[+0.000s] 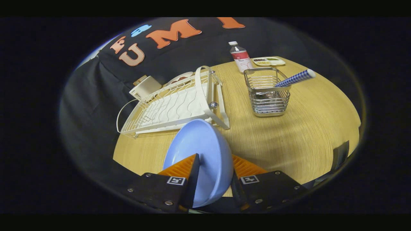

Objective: Take the plate from the dish rack, then take the spoon from the basket and place it into the plate.

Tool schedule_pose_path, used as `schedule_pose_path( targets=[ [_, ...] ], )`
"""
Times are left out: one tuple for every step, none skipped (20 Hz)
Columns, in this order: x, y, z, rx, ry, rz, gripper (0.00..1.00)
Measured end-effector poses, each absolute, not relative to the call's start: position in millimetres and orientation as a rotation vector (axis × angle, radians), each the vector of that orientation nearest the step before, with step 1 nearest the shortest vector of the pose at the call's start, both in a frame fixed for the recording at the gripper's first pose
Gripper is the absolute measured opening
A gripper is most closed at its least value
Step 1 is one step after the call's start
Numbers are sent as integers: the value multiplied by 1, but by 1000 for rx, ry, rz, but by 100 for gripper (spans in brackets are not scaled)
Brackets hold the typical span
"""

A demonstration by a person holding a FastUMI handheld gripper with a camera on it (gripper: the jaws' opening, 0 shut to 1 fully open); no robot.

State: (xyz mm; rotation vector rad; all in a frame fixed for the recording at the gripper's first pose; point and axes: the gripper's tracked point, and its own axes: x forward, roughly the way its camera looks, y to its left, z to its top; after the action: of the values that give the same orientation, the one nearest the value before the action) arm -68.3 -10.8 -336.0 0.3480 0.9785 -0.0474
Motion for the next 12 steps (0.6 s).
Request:
schedule_pose_path(
  targets=[
    [-68,-13,-337,332,969,-57,51],
    [-67,-19,-338,306,953,-71,52],
    [-64,-24,-337,284,933,-88,55],
    [-62,-28,-333,273,909,-96,57],
    [-59,-29,-327,282,878,-93,62],
    [-56,-31,-321,286,843,-96,63],
    [-53,-37,-315,278,800,-105,66],
    [-50,-44,-308,258,761,-117,68],
    [-49,-51,-302,237,722,-129,73],
    [-46,-58,-295,214,686,-139,75],
    [-46,-63,-289,193,655,-150,80],
    [-43,-70,-283,173,624,-158,82]
  ],
)
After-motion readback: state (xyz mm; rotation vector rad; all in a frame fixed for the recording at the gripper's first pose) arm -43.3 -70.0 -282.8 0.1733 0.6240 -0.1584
